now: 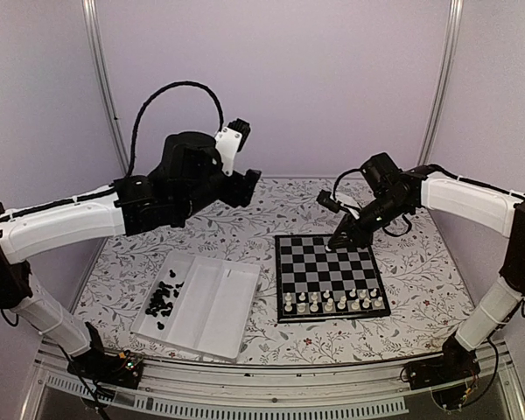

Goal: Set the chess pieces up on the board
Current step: Place the chess piece on the chessboard, then reset both arms

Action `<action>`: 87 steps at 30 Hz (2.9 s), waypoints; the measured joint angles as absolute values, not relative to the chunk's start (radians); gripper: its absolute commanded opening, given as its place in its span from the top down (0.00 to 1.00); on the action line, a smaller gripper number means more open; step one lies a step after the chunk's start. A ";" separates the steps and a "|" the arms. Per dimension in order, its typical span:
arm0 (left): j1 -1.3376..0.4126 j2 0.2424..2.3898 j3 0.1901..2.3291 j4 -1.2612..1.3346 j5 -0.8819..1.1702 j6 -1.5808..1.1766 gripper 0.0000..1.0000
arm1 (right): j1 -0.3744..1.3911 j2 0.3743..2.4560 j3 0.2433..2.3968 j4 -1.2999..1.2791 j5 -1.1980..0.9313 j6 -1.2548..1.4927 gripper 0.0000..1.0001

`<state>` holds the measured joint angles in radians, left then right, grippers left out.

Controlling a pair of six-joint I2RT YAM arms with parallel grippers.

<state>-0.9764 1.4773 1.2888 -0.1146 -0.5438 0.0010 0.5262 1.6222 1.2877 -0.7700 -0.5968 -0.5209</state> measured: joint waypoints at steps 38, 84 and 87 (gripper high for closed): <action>-0.905 1.485 1.164 0.043 -0.480 -0.023 0.20 | 0.562 1.471 0.973 -0.640 -0.367 -0.699 0.91; -0.927 1.528 1.199 -0.006 -0.511 0.018 0.13 | 0.573 1.515 1.147 -0.782 -0.412 -0.727 0.62; -0.927 1.528 1.227 -0.046 -0.524 0.033 0.10 | 0.504 1.451 1.208 -0.802 -0.425 -0.727 0.62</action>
<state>-0.9272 1.5284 1.2266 -0.0460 -0.5240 0.0326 0.5041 1.4509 1.2083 -0.8017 -0.4252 -0.7269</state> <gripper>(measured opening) 0.874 0.377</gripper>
